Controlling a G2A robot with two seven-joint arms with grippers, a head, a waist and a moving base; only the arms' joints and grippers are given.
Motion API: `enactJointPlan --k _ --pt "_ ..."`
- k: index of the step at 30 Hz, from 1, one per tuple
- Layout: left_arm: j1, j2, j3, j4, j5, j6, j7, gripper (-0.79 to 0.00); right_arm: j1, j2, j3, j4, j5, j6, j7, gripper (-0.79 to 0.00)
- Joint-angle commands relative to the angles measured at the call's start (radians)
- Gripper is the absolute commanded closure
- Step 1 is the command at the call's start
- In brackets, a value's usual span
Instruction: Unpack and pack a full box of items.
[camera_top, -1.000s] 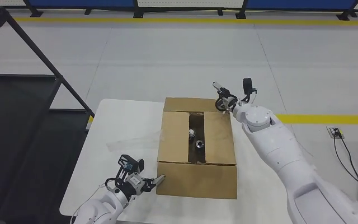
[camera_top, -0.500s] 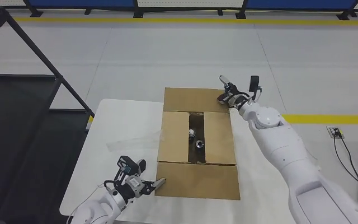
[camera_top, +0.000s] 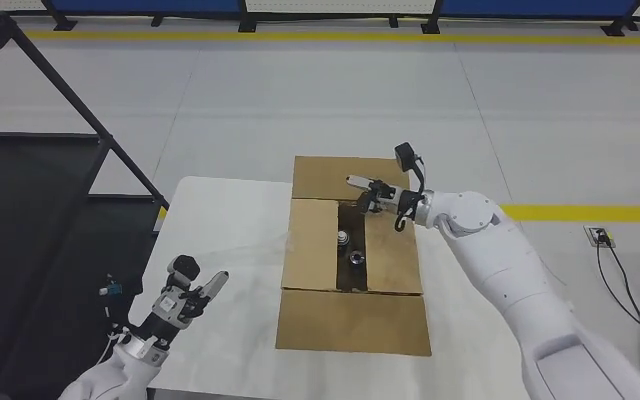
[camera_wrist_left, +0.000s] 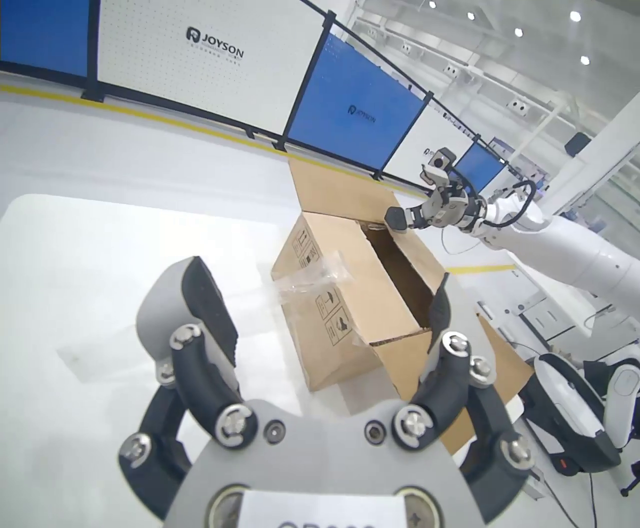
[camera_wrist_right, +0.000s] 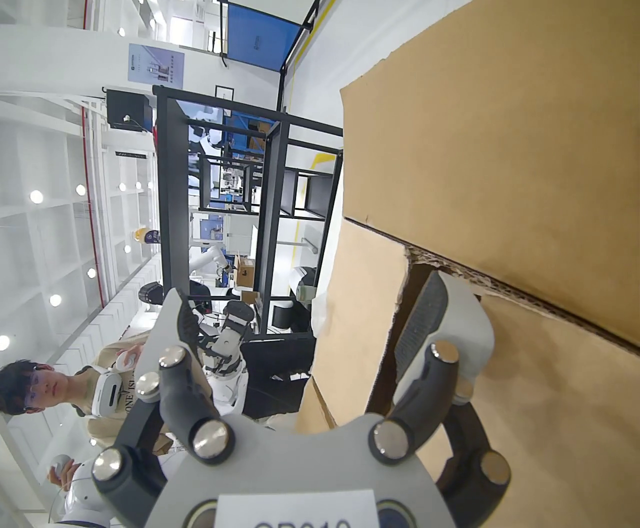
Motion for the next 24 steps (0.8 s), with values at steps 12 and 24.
enactJointPlan --k 12,24 --pt "-0.015 -0.001 0.023 0.011 0.025 0.022 -0.016 -0.785 -0.025 -0.006 -0.014 -0.035 -0.029 0.078 0.074 -0.785" --pt "-0.038 0.001 0.065 0.029 0.012 -0.005 -0.073 -0.785 -0.002 -0.076 -0.084 0.028 -0.048 0.112 0.106 -0.785"
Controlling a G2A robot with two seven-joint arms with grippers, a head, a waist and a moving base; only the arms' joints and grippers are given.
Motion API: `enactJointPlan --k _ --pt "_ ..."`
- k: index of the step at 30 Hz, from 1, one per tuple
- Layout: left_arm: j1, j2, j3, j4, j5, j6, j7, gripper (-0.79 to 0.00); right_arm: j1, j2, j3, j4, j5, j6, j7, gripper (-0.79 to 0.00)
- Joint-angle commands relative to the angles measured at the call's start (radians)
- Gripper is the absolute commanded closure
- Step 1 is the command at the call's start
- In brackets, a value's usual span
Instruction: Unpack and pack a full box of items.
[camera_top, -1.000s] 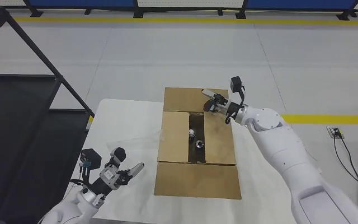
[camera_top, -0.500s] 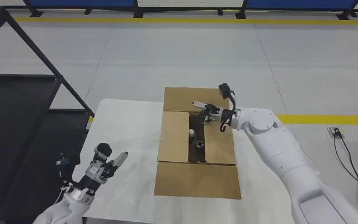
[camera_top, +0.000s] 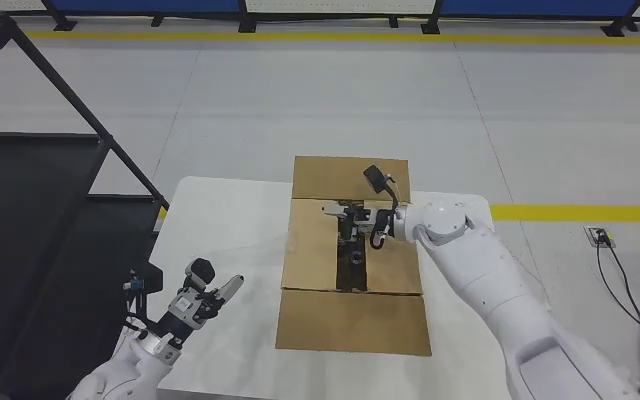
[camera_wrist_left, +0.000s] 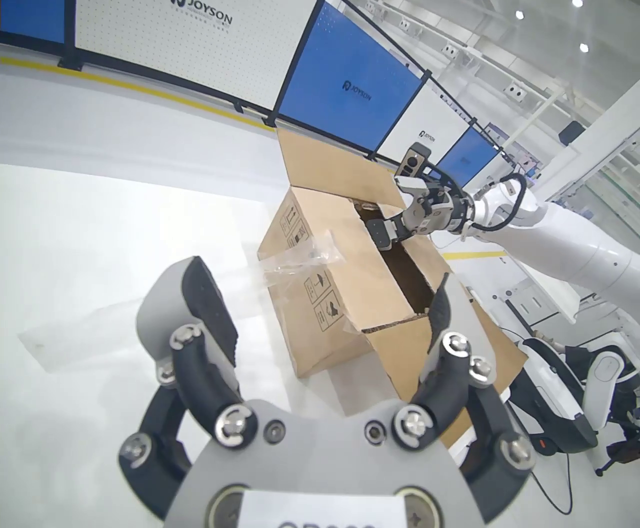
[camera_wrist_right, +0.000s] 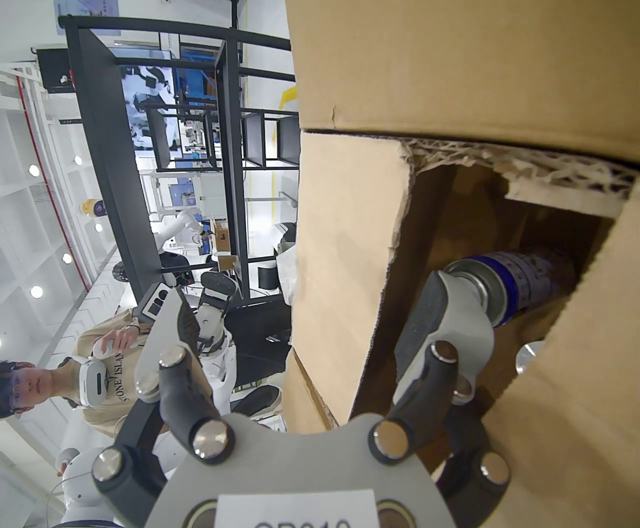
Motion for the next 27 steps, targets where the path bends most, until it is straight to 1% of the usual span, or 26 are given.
enactJointPlan --k 1,3,6,11,16,20,27 --pt "-0.002 0.001 0.010 -0.004 0.013 -0.011 -0.011 -0.785 0.004 -0.013 -0.004 0.015 0.025 -0.013 0.049 -0.785" --pt "-0.001 0.002 0.022 -0.007 0.025 -0.031 -0.022 -0.785 0.018 -0.024 -0.001 0.058 0.045 -0.021 0.062 -0.785" --pt "-0.001 0.003 0.038 -0.014 0.052 -0.053 -0.038 -0.785 0.032 -0.040 0.005 0.090 0.089 -0.059 0.127 -0.785" --pt "-0.005 0.004 0.072 -0.021 0.097 -0.061 -0.049 -0.785 0.054 -0.054 0.038 0.140 0.174 -0.122 0.218 -0.785" --pt "-0.029 0.003 0.120 -0.021 0.163 -0.059 -0.069 -0.785 0.075 -0.066 0.065 0.162 0.232 -0.140 0.242 -0.785" --pt "-0.062 0.001 0.170 -0.022 0.240 -0.030 -0.088 -0.785 0.090 -0.078 0.070 0.158 0.244 -0.142 0.265 -0.785" --pt "-0.132 -0.011 0.266 0.014 0.349 0.078 -0.063 -0.785 0.111 -0.105 0.065 0.159 0.250 -0.143 0.297 -0.785"
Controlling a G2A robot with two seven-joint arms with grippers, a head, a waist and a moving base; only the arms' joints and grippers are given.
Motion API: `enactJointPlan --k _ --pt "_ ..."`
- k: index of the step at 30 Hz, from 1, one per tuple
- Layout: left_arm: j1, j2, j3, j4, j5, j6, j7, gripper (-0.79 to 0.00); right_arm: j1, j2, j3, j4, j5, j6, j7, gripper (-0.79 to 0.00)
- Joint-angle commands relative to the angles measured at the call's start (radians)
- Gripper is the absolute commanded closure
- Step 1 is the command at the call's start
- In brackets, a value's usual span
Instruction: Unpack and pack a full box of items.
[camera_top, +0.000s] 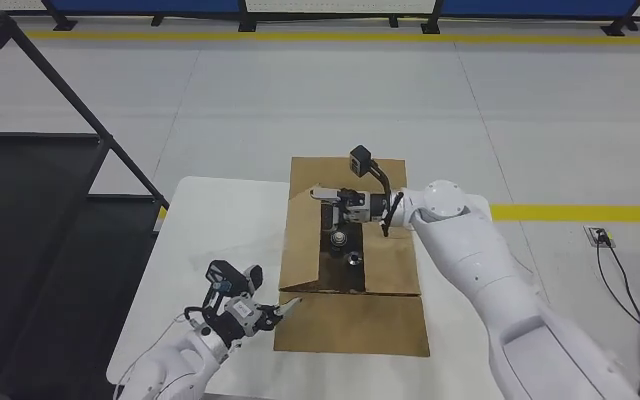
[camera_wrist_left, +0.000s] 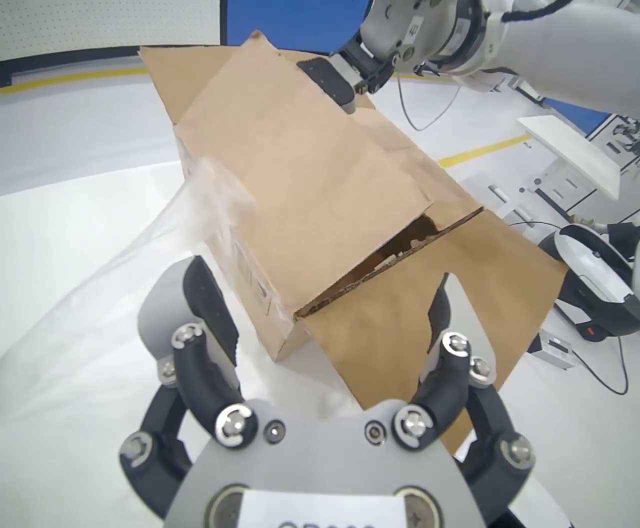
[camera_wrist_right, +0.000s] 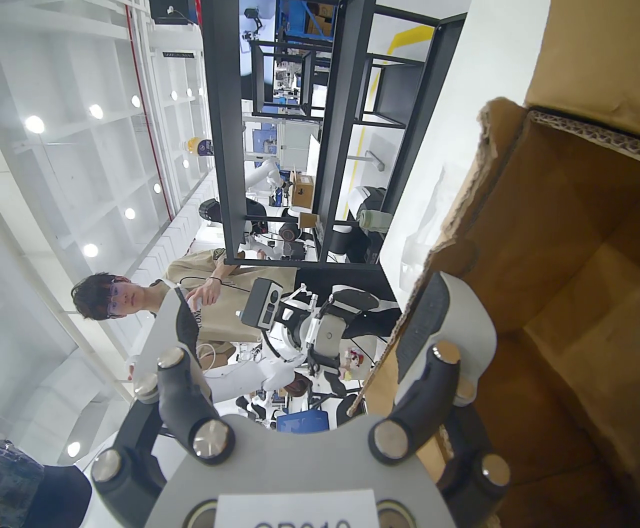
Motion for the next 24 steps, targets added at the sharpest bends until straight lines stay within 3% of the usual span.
enactJointPlan --k 1,13,24 --pt "-0.019 -0.003 0.023 0.011 0.026 0.033 0.010 -0.785 0.005 -0.007 0.000 0.003 0.005 -0.001 0.012 -0.785" --pt "-0.075 -0.028 0.109 0.060 0.091 0.205 0.117 -0.785 0.035 -0.048 -0.004 0.029 0.012 -0.035 0.073 -0.785" --pt "-0.007 -0.024 -0.006 0.021 -0.025 0.210 0.178 -0.785 0.046 -0.055 0.014 0.071 0.005 -0.062 0.078 -0.785"
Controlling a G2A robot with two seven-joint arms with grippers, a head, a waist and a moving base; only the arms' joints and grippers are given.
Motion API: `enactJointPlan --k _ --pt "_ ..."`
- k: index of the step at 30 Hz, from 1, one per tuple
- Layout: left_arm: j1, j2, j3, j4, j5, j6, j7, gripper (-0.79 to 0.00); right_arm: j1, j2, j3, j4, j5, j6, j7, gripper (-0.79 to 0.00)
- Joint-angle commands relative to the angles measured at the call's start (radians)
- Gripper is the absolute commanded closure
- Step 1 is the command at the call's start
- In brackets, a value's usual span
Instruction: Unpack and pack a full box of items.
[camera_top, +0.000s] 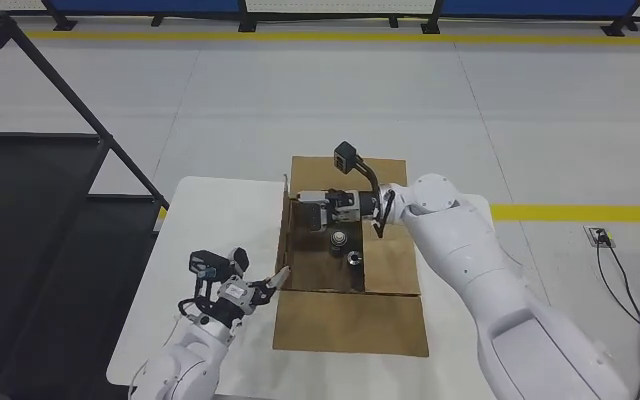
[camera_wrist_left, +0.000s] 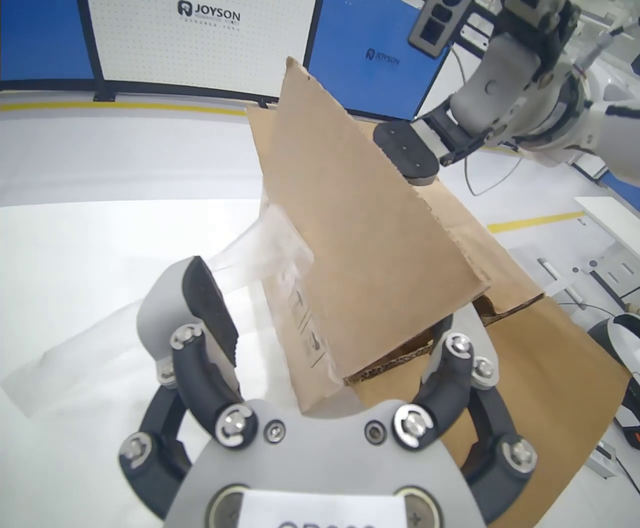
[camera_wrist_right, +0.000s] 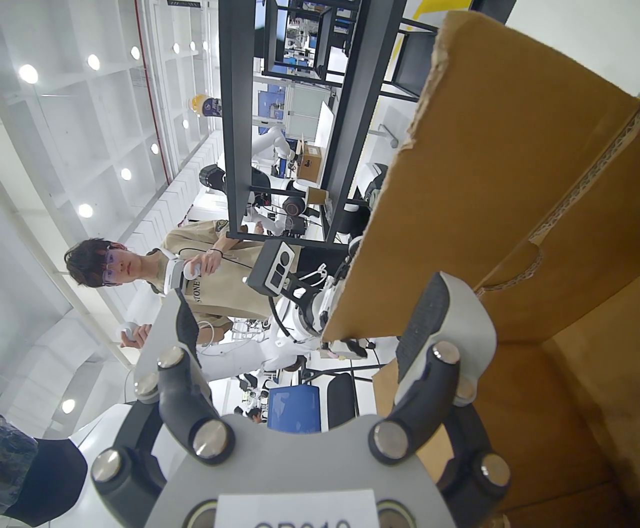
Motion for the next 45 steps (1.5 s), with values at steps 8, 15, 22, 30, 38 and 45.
enactJointPlan --k 8,15,22,30,38,45 --pt "0.046 0.006 -0.058 -0.022 -0.016 -0.036 -0.010 -0.785 -0.010 -0.003 0.007 0.010 -0.022 0.020 -0.014 -0.785" --pt "0.049 0.002 -0.075 -0.012 -0.058 0.000 0.008 -0.785 -0.014 -0.019 0.000 0.017 -0.046 0.043 -0.039 -0.785" --pt "0.076 0.004 -0.136 -0.012 -0.110 -0.011 0.015 -0.785 -0.012 -0.020 0.012 0.040 -0.052 0.042 -0.041 -0.785" --pt "0.107 0.008 -0.205 -0.011 -0.145 -0.024 0.020 -0.785 -0.016 -0.018 0.027 0.048 -0.059 0.044 -0.041 -0.785" --pt "0.093 0.009 -0.220 0.054 -0.147 -0.008 -0.012 -0.785 -0.021 -0.013 0.043 0.053 -0.065 0.040 -0.040 -0.785" --pt "0.067 0.009 -0.196 0.111 -0.112 -0.011 -0.050 -0.785 -0.024 -0.005 0.059 0.057 -0.069 0.039 -0.039 -0.785"
